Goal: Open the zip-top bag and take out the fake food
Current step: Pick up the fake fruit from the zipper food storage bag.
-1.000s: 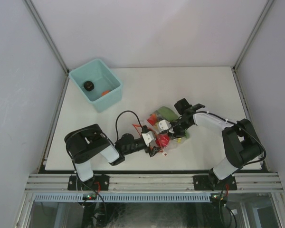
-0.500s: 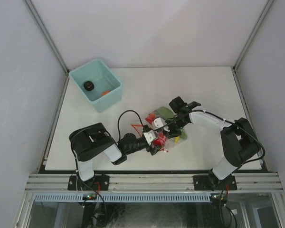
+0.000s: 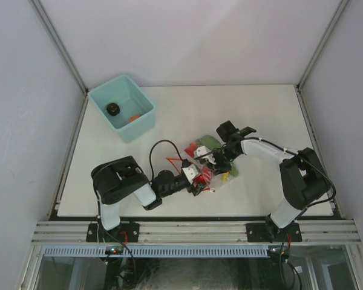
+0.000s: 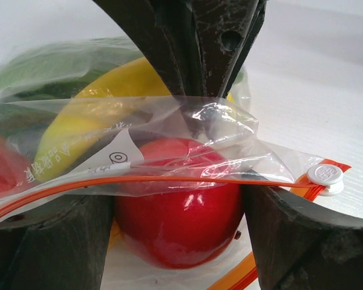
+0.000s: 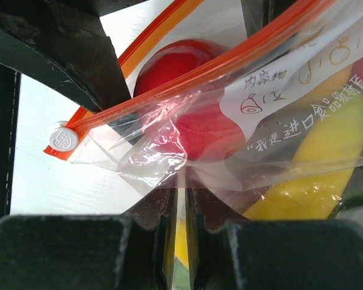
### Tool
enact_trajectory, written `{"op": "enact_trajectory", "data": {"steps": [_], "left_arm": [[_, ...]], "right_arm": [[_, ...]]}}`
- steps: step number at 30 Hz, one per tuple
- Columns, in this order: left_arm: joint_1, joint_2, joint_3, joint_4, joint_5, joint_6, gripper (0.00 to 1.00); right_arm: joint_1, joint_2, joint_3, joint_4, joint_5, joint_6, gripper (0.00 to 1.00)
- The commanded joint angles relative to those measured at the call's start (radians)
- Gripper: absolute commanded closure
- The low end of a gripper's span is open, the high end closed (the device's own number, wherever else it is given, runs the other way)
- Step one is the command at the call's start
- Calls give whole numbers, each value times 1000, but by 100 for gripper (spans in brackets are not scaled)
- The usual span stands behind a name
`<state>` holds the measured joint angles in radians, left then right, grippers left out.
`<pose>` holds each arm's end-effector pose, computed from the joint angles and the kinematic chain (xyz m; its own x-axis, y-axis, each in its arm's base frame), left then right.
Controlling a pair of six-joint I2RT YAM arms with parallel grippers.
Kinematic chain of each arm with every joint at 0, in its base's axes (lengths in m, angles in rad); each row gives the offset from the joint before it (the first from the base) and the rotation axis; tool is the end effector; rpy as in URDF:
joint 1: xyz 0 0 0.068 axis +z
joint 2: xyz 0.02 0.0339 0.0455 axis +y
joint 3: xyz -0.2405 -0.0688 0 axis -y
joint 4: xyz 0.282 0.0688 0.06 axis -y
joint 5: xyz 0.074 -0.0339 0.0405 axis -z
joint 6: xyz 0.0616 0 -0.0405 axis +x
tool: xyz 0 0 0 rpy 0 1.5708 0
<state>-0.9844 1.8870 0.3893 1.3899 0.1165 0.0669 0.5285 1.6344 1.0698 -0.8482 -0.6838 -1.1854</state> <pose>0.1654 -0.2619 0.0507 0.0002 0.1197 -0.9928 0.8932 0.4464 0.0540 0.2608 0.1974 0.1331 0.1212 -0.7611 -0.6373 -0.9695 -0.2286 0.0887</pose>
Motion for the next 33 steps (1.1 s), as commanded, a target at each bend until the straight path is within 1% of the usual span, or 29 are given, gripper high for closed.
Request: {"op": "enact_trajectory", "data": {"steps": [1,7,14,16,20,26,33], "left_arm": [[0,-35,-14,3,-59,-40,69],[0,-87,-57,4,-79,-73,72],[8,-108,-92,2,-133,-130,72],[14,-117,-103,2,-154,-158,70],[19,-122,-117,0,-174,-190,60],[23,-108,-124,-2,-170,-191,46],[52,-120,-140,-25,-174,-204,39]], "right_arm": [[-17,-3,33,18,-14,36,92],[-21,5,33,37,34,61,91],[-25,5,33,46,68,77,91],[-25,8,33,49,74,79,91],[-25,10,33,53,84,84,91],[-23,12,33,56,91,86,91],[-24,17,33,55,96,86,91]]}}
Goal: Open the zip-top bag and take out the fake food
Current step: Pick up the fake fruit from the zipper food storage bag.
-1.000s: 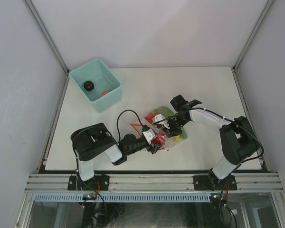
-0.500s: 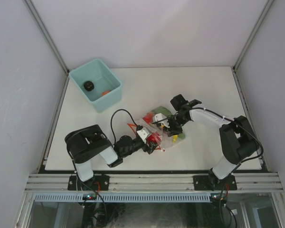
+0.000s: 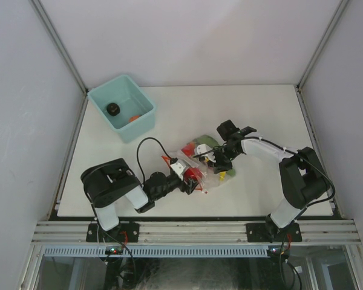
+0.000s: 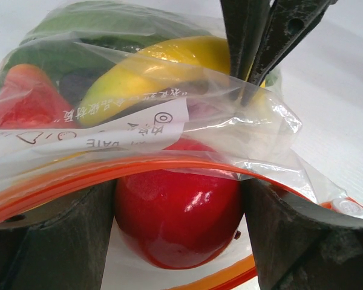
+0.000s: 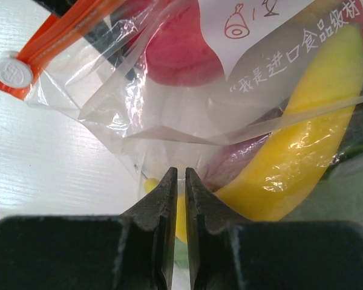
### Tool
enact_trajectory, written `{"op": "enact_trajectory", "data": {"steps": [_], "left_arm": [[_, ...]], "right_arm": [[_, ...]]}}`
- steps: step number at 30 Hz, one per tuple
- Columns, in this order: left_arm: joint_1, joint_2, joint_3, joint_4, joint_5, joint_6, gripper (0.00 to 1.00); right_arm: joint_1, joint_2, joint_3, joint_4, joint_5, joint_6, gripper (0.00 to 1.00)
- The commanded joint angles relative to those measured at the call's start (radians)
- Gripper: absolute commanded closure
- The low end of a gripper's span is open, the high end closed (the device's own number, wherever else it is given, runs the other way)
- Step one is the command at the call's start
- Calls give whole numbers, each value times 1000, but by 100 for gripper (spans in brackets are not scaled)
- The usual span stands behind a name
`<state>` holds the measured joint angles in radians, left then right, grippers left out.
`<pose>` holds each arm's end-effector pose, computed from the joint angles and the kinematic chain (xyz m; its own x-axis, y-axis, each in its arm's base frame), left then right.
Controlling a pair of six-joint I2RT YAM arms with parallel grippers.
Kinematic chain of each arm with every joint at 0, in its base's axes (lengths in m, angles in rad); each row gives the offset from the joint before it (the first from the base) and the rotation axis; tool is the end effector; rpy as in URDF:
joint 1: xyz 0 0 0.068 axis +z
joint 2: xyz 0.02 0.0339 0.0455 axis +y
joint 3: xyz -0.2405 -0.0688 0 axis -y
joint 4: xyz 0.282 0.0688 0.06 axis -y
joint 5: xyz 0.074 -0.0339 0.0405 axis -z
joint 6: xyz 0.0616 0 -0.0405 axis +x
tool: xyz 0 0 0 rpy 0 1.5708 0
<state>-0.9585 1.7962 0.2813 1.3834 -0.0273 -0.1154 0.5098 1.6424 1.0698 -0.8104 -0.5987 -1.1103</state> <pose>0.1645 -0.2313 0.0519 -0.1673 0.0379 -0.9852 0.7885 0.6051 -0.1106 0.2711 0.1914 0.1283 0.0623 -0.8130 -0.5789 -0.9881 -0.1319 0.0788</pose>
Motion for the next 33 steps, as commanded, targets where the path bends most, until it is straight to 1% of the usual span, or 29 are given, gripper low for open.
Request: {"op": "enact_trajectory", "data": {"steps": [1,15,23,24,25,29,33], "left_arm": [[30,-33,-33,-27,-30,-24,38],[35,-41,6,-117,-31,-24,22],[35,-58,25,-177,-39,-25,22],[35,-60,25,-179,-41,-26,23],[35,-63,24,-179,-40,-30,26],[41,-98,14,-184,-30,-60,46],[49,-169,-1,-210,-16,-126,57]], "right_arm": [[-5,10,33,18,11,12,91],[1,10,33,17,8,10,90],[1,6,33,14,6,11,90],[1,5,33,15,5,12,90],[1,5,33,15,5,11,90],[0,5,33,18,11,15,90],[-2,7,33,26,21,25,90]]}}
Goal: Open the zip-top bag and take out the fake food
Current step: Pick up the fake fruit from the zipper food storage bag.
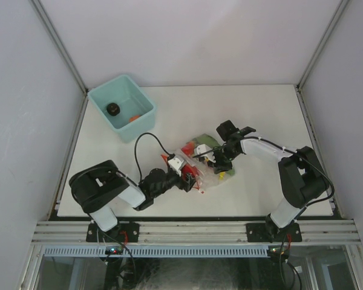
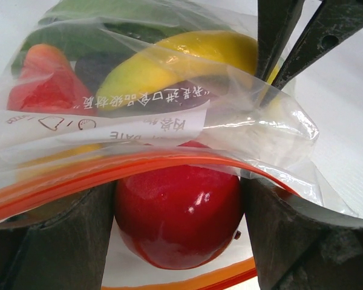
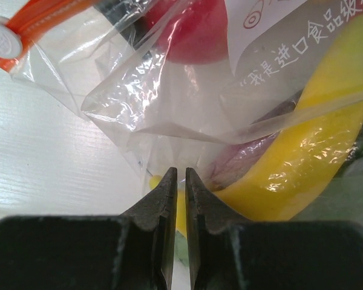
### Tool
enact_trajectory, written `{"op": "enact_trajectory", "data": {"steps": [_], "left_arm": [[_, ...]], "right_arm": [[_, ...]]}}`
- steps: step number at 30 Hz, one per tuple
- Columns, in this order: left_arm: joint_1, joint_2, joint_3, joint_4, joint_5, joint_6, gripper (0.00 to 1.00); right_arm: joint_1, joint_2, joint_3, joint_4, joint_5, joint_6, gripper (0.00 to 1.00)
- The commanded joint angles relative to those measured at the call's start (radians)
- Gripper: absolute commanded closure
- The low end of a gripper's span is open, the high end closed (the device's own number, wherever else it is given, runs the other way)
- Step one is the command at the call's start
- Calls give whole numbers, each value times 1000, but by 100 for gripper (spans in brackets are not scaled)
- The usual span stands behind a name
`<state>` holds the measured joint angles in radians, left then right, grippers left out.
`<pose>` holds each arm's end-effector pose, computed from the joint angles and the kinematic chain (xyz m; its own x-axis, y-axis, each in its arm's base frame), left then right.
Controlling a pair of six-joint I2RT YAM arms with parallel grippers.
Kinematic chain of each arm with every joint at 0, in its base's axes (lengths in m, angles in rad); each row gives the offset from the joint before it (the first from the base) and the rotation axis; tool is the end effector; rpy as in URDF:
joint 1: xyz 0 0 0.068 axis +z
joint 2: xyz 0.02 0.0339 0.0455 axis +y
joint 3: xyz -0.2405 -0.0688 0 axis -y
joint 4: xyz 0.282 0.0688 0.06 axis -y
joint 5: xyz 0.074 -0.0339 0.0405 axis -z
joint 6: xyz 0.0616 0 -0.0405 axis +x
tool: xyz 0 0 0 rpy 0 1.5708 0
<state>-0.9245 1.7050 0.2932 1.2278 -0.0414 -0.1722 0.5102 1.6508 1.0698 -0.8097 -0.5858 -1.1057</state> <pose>0.1763 -0.2294 0.0581 -0.2410 0.0352 -0.9699 0.7428 0.6498 -0.1610 0.2716 0.1910 0.1253 0.0559 -0.8222 -0.5665 -0.9886 -0.1250 0.0839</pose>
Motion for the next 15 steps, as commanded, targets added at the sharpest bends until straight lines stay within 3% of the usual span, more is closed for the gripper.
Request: {"op": "enact_trajectory", "data": {"steps": [1,9,15], "left_arm": [[17,-99,-16,-66,-2,-90,58],[28,-243,-35,-172,12,-251,67],[73,-367,-25,-423,17,-339,70]], "right_arm": [[-2,-2,34,27,10,22,90],[-5,-1,33,28,21,29,91],[-10,-5,33,28,23,31,91]]}}
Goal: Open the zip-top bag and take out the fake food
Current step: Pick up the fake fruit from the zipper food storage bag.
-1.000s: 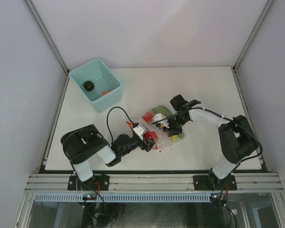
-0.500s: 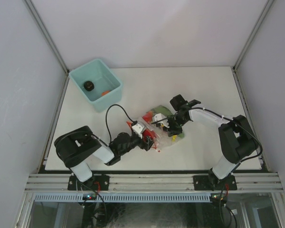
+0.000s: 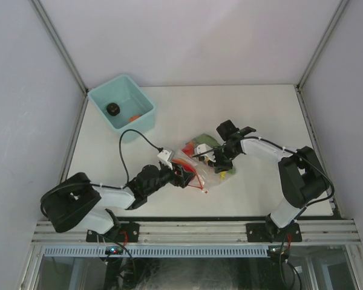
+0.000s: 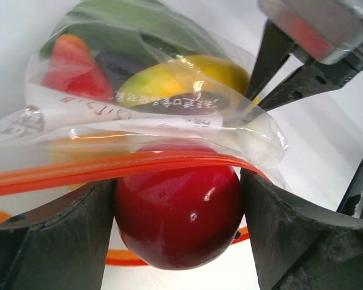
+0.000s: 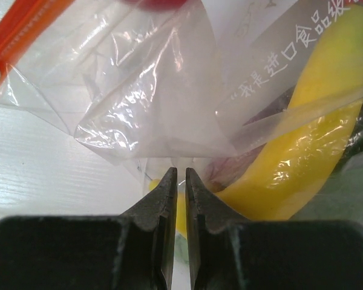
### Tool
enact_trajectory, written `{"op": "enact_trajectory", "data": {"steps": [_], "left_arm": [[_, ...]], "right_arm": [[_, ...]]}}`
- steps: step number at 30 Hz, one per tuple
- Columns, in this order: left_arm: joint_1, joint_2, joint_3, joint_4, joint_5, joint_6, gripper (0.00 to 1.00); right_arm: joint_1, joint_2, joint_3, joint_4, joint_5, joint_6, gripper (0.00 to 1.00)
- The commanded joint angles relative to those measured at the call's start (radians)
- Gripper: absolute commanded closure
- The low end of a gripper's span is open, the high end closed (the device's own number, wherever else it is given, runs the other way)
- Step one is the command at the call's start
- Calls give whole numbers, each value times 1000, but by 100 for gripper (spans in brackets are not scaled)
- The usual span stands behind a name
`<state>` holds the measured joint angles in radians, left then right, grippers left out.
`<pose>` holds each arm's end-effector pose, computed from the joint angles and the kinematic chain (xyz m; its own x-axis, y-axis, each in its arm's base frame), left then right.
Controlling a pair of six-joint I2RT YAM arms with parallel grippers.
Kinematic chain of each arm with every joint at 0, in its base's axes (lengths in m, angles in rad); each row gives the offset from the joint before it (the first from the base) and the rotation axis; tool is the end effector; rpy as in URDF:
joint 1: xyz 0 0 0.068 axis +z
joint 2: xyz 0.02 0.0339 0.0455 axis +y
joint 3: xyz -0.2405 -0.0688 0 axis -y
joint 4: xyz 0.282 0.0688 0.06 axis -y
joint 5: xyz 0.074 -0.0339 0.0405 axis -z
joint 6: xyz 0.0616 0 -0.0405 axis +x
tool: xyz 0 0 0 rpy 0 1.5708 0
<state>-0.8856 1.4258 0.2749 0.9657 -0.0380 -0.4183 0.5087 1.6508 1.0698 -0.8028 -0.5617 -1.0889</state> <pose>0.1842 -0.2217 0.0935 -0.4112 -0.1383 -0.9010 0.6381 0.6622 -0.3929 0.2734 0.1900 0.1247 0.0442 -0.8341 -0.5499 -0.9915 -0.1038 0.0778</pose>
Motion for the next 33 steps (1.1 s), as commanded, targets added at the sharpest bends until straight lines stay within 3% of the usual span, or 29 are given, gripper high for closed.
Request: {"op": "enact_trajectory", "data": {"steps": [1,6,16,33], "left_arm": [[46,-112,0,-214,21,-109,70],[90,-224,41,-452,35,-153,71],[176,-411,122,-767,87,-176,75],[393,-518,323,-1001,201,-79,76]], "right_arm": [[-9,-5,33,22,-1,14,91],[-8,-8,33,21,-3,16,91],[-10,-15,34,20,-6,17,91],[-12,-46,33,1,-46,7,90]]}}
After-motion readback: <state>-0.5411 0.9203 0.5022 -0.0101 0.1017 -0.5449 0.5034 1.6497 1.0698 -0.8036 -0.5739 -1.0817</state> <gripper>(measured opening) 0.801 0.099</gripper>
